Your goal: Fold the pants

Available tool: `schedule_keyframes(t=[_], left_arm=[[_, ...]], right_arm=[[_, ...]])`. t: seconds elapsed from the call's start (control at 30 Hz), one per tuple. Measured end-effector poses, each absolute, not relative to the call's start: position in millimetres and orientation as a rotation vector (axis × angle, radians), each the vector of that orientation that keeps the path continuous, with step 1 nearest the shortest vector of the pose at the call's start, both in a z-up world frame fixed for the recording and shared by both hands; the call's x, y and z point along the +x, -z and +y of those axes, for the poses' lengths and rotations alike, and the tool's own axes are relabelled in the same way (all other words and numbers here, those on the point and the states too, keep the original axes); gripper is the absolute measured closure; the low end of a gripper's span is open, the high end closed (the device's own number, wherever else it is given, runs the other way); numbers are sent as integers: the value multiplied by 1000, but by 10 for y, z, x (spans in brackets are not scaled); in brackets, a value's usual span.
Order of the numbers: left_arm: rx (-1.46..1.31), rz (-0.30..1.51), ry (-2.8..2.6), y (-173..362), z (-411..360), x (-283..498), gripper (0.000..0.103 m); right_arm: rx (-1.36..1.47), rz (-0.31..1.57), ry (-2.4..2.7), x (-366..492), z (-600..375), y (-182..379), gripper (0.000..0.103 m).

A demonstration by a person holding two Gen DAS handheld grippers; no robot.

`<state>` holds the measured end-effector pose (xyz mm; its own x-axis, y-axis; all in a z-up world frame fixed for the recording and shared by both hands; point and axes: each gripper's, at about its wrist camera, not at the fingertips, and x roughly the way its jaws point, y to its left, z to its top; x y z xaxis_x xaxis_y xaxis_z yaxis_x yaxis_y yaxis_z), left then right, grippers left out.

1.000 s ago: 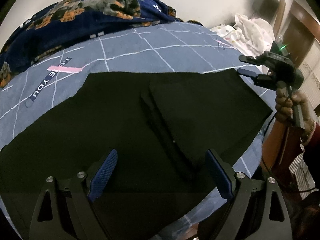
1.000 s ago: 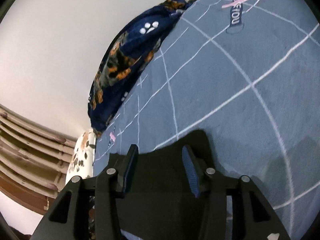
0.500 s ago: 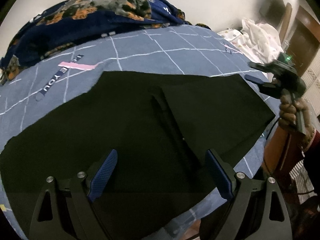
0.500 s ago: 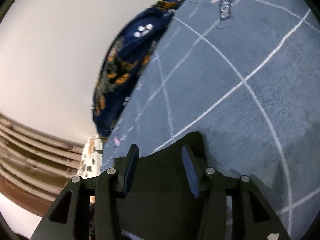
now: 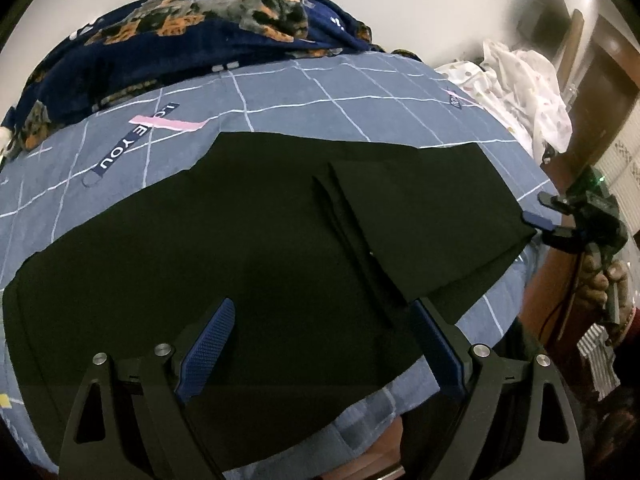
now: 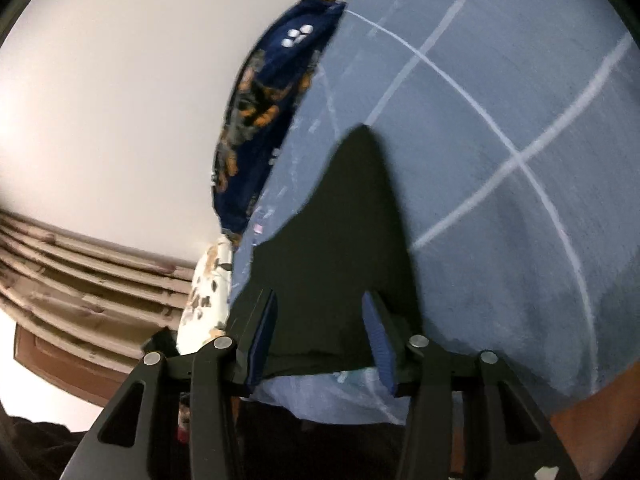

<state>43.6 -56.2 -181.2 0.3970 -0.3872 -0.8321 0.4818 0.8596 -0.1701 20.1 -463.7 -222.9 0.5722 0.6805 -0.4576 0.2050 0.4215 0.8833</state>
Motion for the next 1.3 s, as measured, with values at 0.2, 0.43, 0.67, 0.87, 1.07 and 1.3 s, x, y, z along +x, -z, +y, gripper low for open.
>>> schedule_keyframes(t=[0.2,0.43,0.67,0.87,1.07,1.3], left_arm=[[92,1017,545,1777,-503,395,14],[42,985,501,1646,-211,369,14],[-32,961,384,1483,402,399,14],[-90,942,220,1419,1243,384,14],[-161,954,64,1522,2117,306,14],[-295,1020,175,1806,2409,244,14]], right_arm=[[1120,989,-323,208,-4671,2300,84],[1031,985,-319,259,-4531,2110,76],[963,1050,-283,330,-4435,2102,74],[857,1041,-377,469,-4017,1751,62],[782,1064,-527,660,-3313,1555,56],[798,1093,-617,741,-2744,1601,47]])
